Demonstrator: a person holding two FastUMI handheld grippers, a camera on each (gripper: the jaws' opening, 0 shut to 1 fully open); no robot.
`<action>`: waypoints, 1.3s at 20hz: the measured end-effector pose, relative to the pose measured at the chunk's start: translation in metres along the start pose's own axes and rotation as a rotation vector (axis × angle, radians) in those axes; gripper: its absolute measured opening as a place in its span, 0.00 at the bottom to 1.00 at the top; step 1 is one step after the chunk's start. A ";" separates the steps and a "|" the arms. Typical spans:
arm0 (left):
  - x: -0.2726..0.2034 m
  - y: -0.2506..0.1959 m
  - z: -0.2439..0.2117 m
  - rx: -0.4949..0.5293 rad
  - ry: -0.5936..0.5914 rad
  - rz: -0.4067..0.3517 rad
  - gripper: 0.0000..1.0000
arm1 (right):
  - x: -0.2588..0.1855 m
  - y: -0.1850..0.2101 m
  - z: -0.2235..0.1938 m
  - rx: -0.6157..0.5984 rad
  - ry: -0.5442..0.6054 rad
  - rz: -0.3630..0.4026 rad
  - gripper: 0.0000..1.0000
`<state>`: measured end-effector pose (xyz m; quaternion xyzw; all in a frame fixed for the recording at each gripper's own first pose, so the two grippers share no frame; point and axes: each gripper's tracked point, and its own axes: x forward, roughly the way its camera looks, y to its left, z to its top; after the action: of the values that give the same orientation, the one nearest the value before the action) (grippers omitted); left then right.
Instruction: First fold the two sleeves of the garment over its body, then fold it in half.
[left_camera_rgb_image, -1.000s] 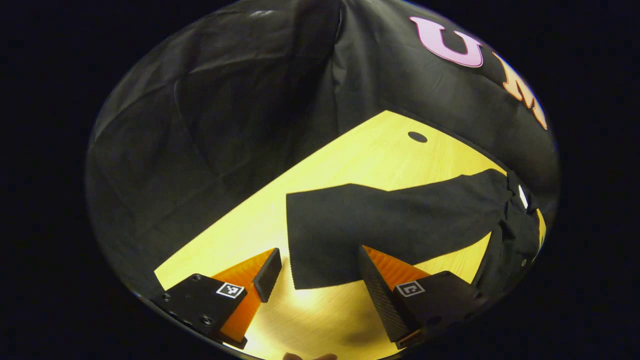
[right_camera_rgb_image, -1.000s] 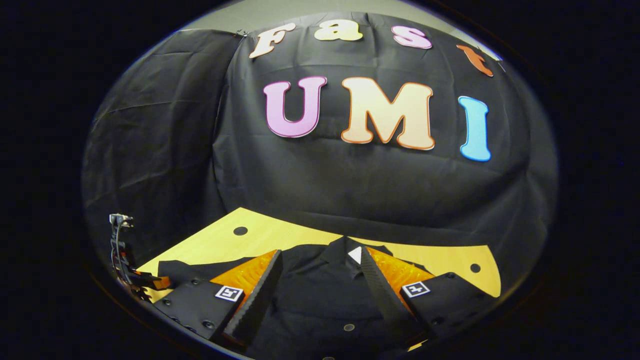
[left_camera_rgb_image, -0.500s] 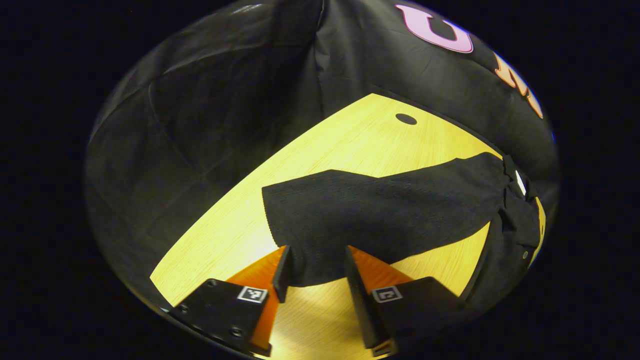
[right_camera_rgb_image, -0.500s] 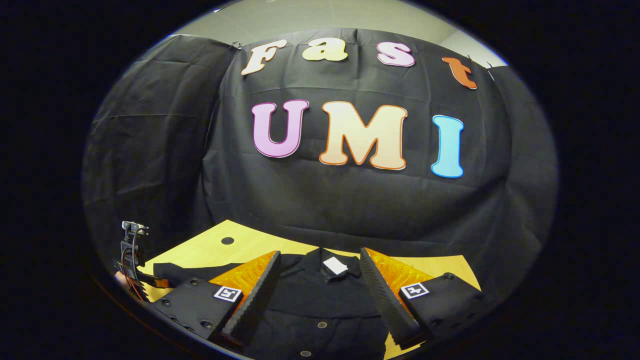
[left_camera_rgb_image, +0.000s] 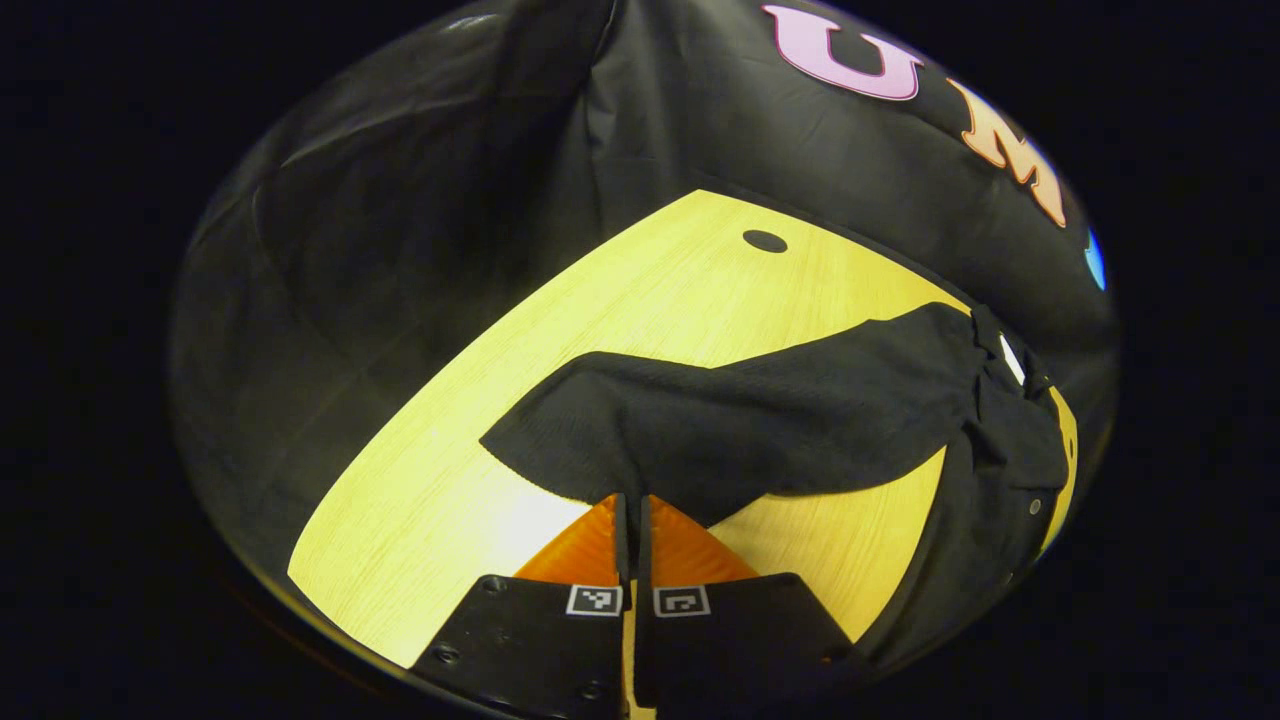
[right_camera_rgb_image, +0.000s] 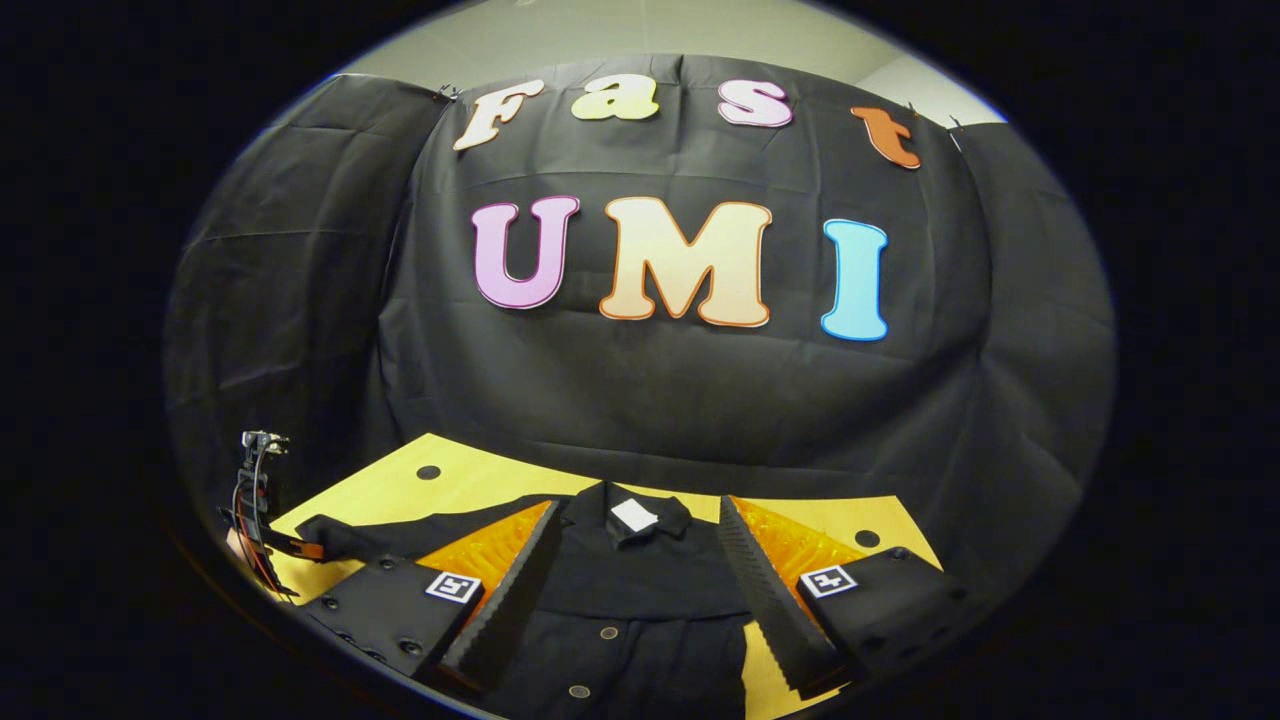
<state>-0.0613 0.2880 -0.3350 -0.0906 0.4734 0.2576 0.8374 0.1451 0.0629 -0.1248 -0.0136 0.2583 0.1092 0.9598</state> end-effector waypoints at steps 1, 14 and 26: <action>-0.004 -0.004 0.008 0.000 -0.020 -0.015 0.00 | -0.003 -0.005 -0.001 0.004 -0.002 -0.006 1.00; -0.089 -0.303 0.072 0.189 -0.186 -0.519 0.00 | -0.044 -0.110 -0.016 0.077 -0.007 -0.162 0.99; -0.135 -0.516 0.005 0.276 -0.097 -0.788 0.00 | -0.081 -0.204 -0.053 0.148 0.028 -0.290 0.99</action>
<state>0.1526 -0.1955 -0.2665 -0.1395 0.3928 -0.1443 0.8975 0.0949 -0.1565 -0.1370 0.0186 0.2743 -0.0499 0.9602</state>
